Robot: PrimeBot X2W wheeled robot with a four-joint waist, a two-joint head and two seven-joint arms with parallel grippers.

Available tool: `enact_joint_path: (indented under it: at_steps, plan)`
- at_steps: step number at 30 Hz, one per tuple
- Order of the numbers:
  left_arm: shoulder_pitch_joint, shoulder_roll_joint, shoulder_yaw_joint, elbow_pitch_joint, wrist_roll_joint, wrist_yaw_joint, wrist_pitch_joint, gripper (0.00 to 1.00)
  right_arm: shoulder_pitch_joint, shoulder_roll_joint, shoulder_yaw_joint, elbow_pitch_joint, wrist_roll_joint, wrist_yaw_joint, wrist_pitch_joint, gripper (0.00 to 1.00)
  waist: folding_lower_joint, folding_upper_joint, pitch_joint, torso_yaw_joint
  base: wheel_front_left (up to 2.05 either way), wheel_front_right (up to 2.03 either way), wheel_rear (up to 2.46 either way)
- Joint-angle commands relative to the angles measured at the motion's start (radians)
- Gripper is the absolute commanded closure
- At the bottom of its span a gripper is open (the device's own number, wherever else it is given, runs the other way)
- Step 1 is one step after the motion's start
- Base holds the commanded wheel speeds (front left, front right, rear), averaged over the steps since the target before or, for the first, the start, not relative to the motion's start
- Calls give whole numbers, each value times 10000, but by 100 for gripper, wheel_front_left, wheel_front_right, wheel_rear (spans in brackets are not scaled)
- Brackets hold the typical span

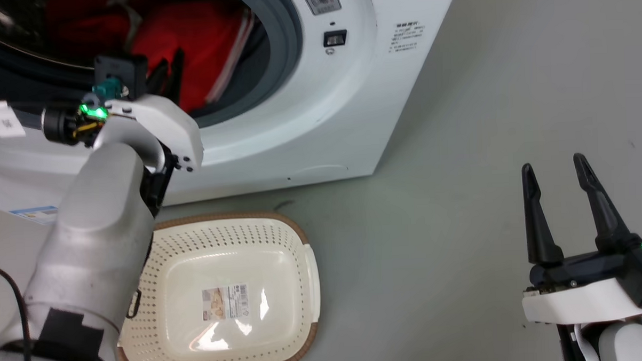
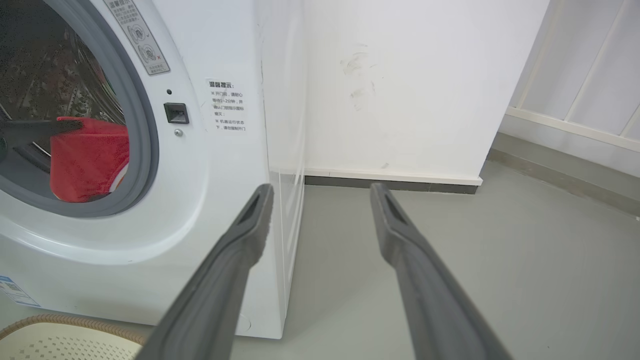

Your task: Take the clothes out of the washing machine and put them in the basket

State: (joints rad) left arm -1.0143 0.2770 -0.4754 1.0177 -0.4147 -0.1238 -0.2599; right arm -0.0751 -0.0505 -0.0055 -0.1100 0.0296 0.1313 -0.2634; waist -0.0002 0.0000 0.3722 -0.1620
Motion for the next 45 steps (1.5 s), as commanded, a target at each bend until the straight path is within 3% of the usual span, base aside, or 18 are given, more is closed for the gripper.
enact_joint_path:
  at_steps: [1,9,10,12,29,37,45]
  plan:
    - [177,20,64,-183,-38,39,-62,100,118,6,-8,22,5,-9,-21,0,2,0,-465,299,0,0,0]
    - [2322,396,445,-3111,182,515,-66,100,688,7,58,85,-164,-9,-21,0,2,0,-1564,666,0,0,0]
    - [3071,579,529,-4147,177,662,-67,100,906,7,88,98,-215,-9,-19,0,2,0,-1932,760,0,0,0]
    - [3477,680,562,-4844,134,783,-66,100,1031,7,79,96,-225,-9,-21,0,2,0,-2144,832,0,0,0]
    - [5678,2017,880,-10677,333,2096,1240,100,1853,7,187,98,-251,-10,-21,0,2,0,-3348,1049,0,0,0]
    - [6321,2472,1078,-12398,432,2578,1786,100,1987,7,183,13,-169,-9,-21,0,2,0,-3436,1041,0,0,0]
    - [6895,2648,1000,-12938,397,2752,2001,100,1788,7,205,-33,-215,-9,-19,0,2,0,-3231,1040,0,0,0]
